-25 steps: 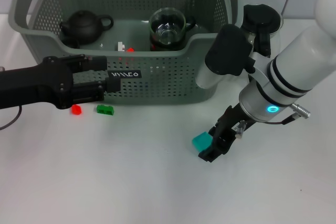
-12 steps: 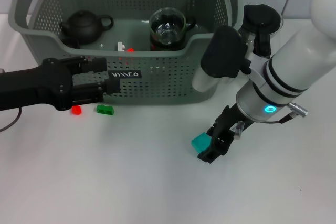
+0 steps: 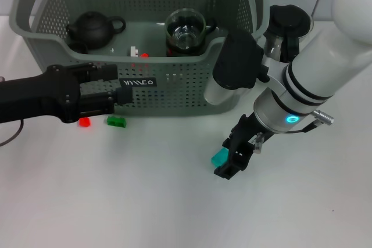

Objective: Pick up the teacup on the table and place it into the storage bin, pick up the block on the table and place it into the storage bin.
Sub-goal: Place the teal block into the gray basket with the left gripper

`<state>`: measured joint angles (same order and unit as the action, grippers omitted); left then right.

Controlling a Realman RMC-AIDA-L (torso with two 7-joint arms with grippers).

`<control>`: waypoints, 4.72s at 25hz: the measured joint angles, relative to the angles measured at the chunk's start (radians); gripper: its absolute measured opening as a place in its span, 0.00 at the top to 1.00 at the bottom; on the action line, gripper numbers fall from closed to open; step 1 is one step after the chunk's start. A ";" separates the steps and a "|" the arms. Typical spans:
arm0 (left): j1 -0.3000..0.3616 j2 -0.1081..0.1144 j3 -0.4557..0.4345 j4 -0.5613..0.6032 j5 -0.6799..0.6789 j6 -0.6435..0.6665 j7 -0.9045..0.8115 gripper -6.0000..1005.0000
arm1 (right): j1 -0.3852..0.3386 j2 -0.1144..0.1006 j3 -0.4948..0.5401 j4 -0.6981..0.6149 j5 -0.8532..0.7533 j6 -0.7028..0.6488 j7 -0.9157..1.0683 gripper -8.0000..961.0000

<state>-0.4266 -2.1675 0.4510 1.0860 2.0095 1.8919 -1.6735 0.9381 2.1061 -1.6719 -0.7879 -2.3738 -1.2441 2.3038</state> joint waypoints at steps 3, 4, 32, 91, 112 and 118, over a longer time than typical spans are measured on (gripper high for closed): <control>0.000 0.000 0.000 0.000 0.000 -0.001 0.000 0.28 | 0.006 0.002 -0.005 0.003 0.000 0.003 -0.007 0.27; -0.001 0.000 -0.001 0.000 0.000 -0.001 0.000 0.28 | 0.008 0.002 -0.009 0.004 0.000 0.004 -0.006 0.27; 0.005 0.000 -0.017 0.000 0.000 -0.008 0.010 0.29 | 0.021 0.000 -0.005 0.024 0.008 -0.002 0.088 0.27; 0.006 0.000 -0.028 -0.012 0.000 -0.011 0.014 0.29 | 0.070 0.001 -0.087 0.059 0.005 -0.003 0.094 0.27; 0.003 0.002 -0.043 -0.012 0.000 -0.011 0.014 0.28 | 0.084 0.006 -0.102 0.058 0.007 0.005 0.061 0.27; 0.004 0.002 -0.043 -0.012 0.000 -0.011 0.014 0.29 | 0.084 0.006 -0.116 0.058 0.007 0.004 0.044 0.27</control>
<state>-0.4226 -2.1659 0.4079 1.0738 2.0095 1.8806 -1.6597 1.0224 2.1123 -1.7879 -0.7302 -2.3671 -1.2405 2.3481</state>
